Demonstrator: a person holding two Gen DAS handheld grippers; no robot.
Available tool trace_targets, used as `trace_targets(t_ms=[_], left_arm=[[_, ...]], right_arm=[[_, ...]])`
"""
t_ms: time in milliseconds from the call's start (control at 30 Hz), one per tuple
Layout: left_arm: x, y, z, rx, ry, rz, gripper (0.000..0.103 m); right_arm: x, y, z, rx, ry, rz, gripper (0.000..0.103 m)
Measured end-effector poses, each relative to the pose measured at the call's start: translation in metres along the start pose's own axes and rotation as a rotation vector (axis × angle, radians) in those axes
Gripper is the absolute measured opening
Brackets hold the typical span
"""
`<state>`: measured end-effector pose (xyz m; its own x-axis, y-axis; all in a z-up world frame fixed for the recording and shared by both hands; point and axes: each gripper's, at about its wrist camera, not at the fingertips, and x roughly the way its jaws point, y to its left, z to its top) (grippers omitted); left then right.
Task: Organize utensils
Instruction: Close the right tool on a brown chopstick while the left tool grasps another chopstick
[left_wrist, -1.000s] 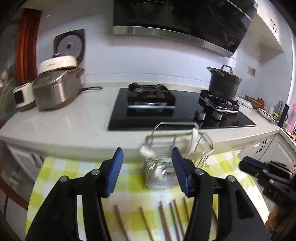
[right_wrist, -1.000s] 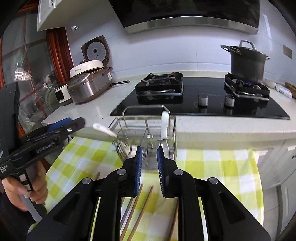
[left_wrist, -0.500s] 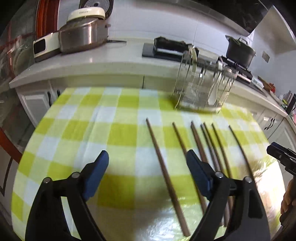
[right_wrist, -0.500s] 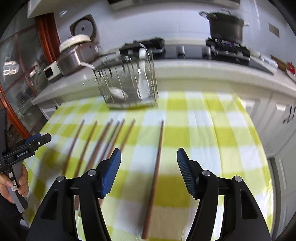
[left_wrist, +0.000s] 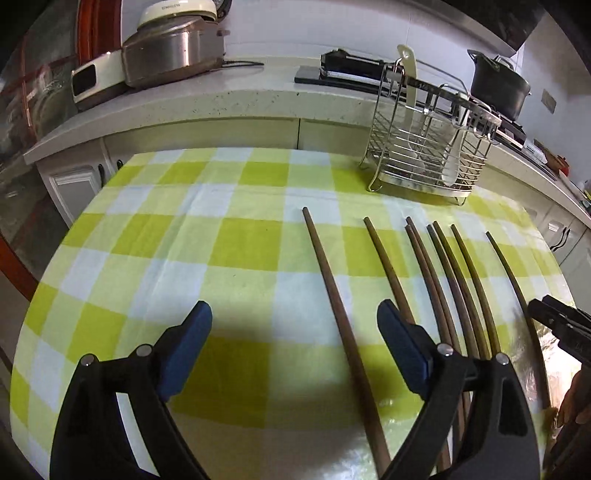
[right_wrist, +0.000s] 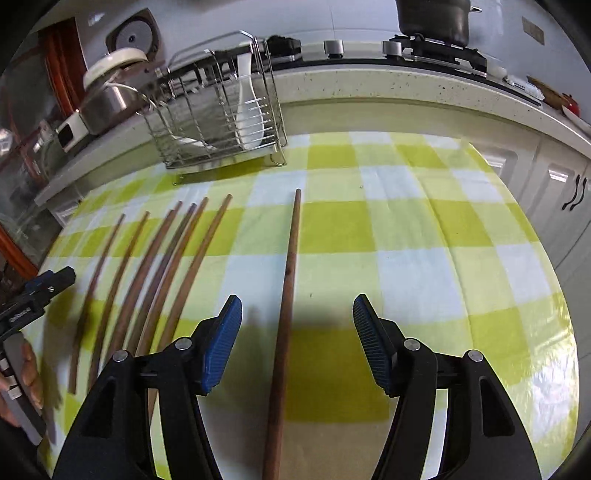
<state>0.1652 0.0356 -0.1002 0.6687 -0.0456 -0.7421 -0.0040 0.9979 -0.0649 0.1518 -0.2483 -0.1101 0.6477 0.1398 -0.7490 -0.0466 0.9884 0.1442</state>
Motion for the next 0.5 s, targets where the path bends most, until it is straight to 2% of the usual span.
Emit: trace_targets(t_ms=[267, 367, 500], left_arm=[[0.028, -0.006, 0.016, -0.021, 0.090, -0.017, 0.086], [0.037, -0.011, 0.016, -0.010, 0.112, -0.015, 0.078], [0.045, -0.016, 0.019, -0.005, 0.114, 0.010, 0.073]], right_arm=[[0.026, 0.003, 0.022, -0.017, 0.045, -0.012, 0.060], [0.031, 0.004, 0.027, -0.029, 0.054, -0.019, 0.060], [0.035, 0.011, 0.029, -0.070, 0.057, -0.055, 0.049]])
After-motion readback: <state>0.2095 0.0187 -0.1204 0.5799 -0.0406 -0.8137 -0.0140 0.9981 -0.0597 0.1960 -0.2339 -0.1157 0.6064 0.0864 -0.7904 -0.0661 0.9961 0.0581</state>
